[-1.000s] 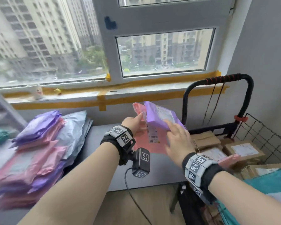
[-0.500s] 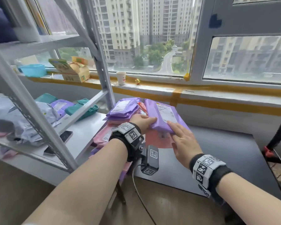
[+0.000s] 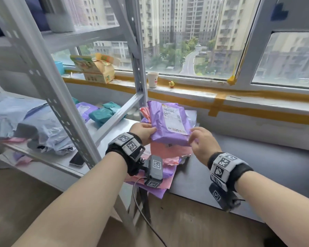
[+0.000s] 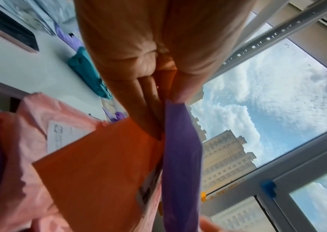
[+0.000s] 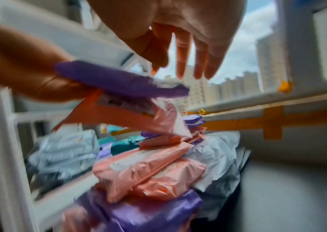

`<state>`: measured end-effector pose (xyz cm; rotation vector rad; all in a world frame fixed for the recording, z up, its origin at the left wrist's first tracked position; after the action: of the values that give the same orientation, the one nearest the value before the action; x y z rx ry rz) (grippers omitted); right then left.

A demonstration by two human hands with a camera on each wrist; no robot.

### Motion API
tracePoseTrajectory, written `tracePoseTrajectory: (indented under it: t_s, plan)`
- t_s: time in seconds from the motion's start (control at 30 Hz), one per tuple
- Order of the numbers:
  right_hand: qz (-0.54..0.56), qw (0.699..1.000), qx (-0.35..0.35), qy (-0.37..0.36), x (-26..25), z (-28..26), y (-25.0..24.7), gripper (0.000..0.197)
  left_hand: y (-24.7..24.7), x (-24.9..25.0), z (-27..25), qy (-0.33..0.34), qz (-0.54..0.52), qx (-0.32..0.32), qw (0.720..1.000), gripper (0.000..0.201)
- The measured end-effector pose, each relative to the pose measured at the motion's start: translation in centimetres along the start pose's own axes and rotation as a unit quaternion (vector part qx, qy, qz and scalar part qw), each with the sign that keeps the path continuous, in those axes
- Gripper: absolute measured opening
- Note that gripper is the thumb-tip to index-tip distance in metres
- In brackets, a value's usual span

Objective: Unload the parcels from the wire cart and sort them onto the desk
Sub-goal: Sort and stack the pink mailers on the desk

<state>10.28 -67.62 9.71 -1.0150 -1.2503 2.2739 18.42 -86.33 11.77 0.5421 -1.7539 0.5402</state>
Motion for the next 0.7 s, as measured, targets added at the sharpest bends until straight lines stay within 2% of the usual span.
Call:
tracePoseTrajectory:
  t_s: [0.07,0.17,0.23,0.3,0.4,0.53,0.63,0.7]
  plan:
    - [0.055,0.987,-0.051,0.138,0.3,1.1,0.2,0.015,-0.9,-0.2,0.3,-0.011,0.007,-0.006,1.0,0.013]
    - [0.153,0.946,-0.145,0.246,0.7,2.3,1.1,0.046,-1.6,-0.6,0.9,-0.017,0.002,-0.02,1.0,0.021]
    - [0.259,0.908,-0.188,0.27,0.6,2.7,1.8,0.056,-1.7,-0.8,0.9,-0.021,-0.016,-0.036,0.999,0.018]
    - [0.356,0.866,-0.213,0.279,0.4,2.8,2.3,0.048,-1.7,-0.7,1.0,-0.04,-0.038,-0.061,0.997,0.012]
    - [0.453,0.811,-0.22,0.299,0.4,2.8,2.6,0.04,-1.5,-1.0,1.3,-0.062,-0.025,-0.075,0.995,0.021]
    - [0.464,0.812,-0.202,0.291,1.3,2.6,2.7,0.026,-1.0,-1.9,1.7,-0.047,0.073,-0.06,0.994,0.03]
    - [0.461,0.817,-0.175,0.298,2.0,2.3,2.8,0.031,0.1,-2.7,2.1,-0.011,0.212,-0.085,0.973,0.017]
    - [0.449,0.823,-0.159,0.31,2.7,1.8,2.9,0.028,0.9,-3.2,2.0,0.0,0.276,-0.071,0.959,0.019]
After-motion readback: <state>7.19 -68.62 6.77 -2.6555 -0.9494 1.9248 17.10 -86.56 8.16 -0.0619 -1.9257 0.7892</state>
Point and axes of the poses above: each hand's wrist, its own z-axis towards the middle knuckle, its own y-axis out of the palm, x = y × z, the point moved 1 cm from there along z, towards the middle knuckle, and after that the axes turned 8 degrees about -z, right-handed, at the moved point
